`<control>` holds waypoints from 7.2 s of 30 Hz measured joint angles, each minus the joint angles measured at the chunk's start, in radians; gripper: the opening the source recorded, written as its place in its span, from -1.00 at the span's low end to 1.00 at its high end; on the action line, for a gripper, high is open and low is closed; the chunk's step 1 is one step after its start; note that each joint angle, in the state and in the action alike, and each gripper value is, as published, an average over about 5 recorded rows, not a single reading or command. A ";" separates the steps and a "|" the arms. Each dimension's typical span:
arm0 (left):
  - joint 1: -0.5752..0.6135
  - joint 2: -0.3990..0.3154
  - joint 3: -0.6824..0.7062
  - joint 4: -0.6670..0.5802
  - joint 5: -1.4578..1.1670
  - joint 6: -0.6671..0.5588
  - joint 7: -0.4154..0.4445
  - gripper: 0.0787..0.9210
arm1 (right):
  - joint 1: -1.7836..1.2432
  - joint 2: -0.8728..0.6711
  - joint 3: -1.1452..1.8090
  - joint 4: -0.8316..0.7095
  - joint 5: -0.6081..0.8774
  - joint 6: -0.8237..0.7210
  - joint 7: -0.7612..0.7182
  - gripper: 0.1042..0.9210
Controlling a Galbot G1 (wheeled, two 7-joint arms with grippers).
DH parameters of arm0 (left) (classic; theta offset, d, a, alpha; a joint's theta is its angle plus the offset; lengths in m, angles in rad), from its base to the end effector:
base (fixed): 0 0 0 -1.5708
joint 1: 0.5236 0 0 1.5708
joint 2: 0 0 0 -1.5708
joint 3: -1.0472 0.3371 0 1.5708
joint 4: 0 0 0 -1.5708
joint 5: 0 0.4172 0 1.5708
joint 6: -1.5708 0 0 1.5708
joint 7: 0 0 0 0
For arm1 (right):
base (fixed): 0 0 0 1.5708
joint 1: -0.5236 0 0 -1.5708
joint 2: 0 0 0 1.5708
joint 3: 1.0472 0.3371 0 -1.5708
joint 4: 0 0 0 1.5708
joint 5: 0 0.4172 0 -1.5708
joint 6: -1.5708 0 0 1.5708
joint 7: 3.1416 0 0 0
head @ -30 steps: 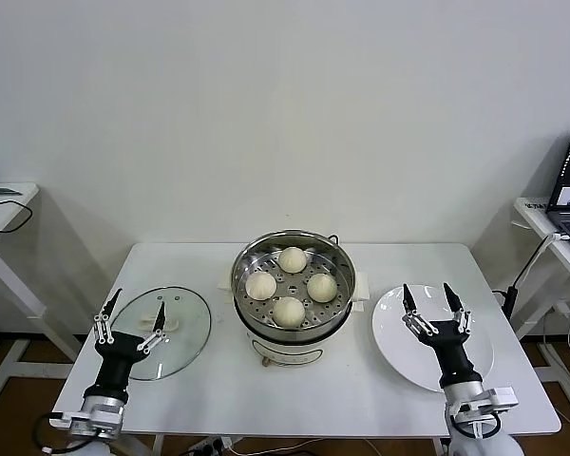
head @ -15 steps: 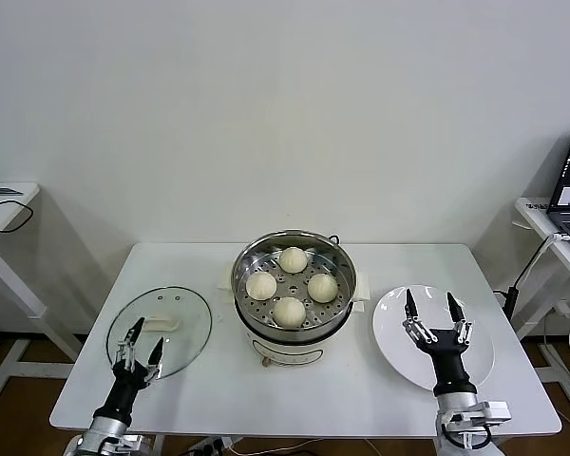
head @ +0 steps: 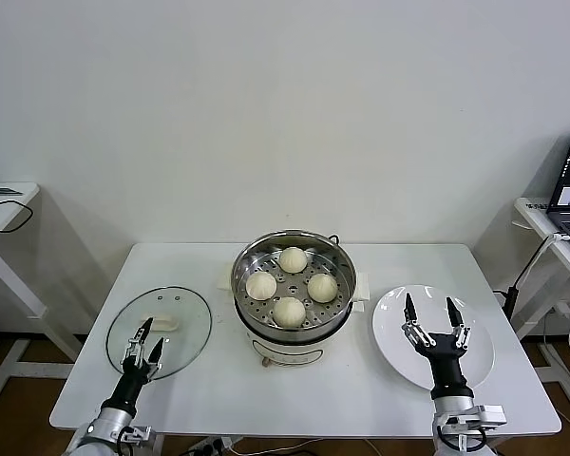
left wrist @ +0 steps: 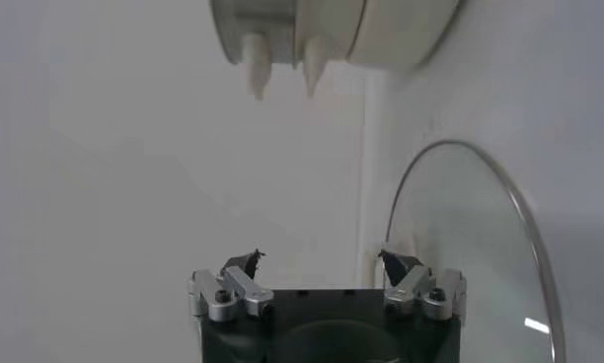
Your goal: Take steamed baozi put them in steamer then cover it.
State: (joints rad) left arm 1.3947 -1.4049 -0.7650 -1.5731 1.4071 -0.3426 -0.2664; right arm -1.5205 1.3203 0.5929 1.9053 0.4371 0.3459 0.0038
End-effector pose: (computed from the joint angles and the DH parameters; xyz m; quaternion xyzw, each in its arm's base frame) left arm 0.2736 0.1539 -0.4342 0.0506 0.7140 0.6980 0.0221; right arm 0.2646 -0.0760 -0.3458 0.0142 0.9904 0.0887 0.1051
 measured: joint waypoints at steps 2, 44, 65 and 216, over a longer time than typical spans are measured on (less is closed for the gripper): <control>-0.018 0.002 0.000 0.017 0.012 0.006 -0.002 0.77 | 0.002 0.001 -0.001 -0.003 -0.002 0.001 0.000 0.76; -0.235 0.000 0.017 0.258 0.099 0.064 -0.001 -0.19 | -0.003 0.003 -0.011 -0.040 -0.045 0.036 -0.010 0.76; -0.178 -0.009 -0.023 0.105 0.084 0.101 -0.014 -0.75 | -0.004 0.005 -0.012 -0.032 -0.047 0.042 -0.011 0.76; -0.313 -0.052 0.865 -0.352 0.193 0.879 0.477 0.69 | 0.038 0.039 0.018 -0.171 -0.148 0.070 -0.030 0.76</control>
State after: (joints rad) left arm 1.0818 -1.4565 0.1001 -1.9255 1.6001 0.5367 0.2103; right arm -1.4827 1.3593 0.6105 1.7340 0.2891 0.4154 -0.0265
